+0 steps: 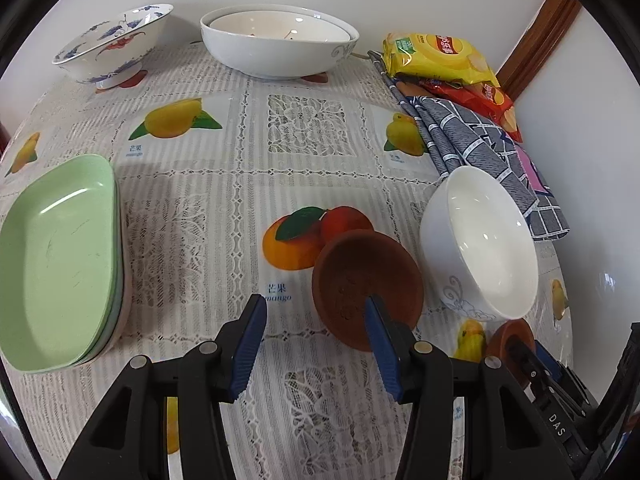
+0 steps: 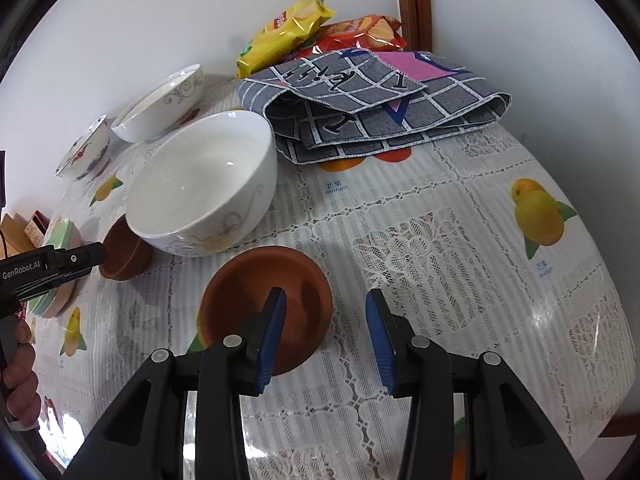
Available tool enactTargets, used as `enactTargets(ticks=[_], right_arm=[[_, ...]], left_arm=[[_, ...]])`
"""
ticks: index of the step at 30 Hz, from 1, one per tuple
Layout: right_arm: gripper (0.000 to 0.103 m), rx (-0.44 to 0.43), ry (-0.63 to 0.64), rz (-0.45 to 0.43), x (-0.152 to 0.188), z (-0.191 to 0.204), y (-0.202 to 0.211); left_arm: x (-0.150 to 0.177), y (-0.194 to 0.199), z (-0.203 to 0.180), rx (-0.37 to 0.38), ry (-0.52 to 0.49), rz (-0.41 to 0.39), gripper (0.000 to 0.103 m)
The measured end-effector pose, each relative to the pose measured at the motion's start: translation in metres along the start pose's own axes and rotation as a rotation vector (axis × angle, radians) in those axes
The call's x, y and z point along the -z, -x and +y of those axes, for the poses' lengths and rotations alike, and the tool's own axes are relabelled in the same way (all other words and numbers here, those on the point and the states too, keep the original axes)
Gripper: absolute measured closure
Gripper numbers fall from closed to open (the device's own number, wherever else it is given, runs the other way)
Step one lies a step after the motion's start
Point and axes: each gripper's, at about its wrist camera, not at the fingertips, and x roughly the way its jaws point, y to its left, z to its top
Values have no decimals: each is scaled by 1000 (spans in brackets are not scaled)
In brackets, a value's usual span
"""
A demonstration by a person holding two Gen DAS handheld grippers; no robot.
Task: Organize plates and bowls
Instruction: 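Close the left tool on one terracotta bowl rim while the right tool grasps another, then lift the terracotta bowls off the table with both tools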
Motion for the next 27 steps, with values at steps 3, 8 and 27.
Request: enactTargets(ticks=[3,8,27], right_arm=[[63,-11,-9,7,1,0,-5],[64,4,1,-7,1,2,-11],[93,-36,-15,-16,-1,8,-3]], left_arm=[[-2,-8,0,3,6,10,60],[-3,-20,-3,9,1,28,65],[5,-13,-1,67,-14,24,95]])
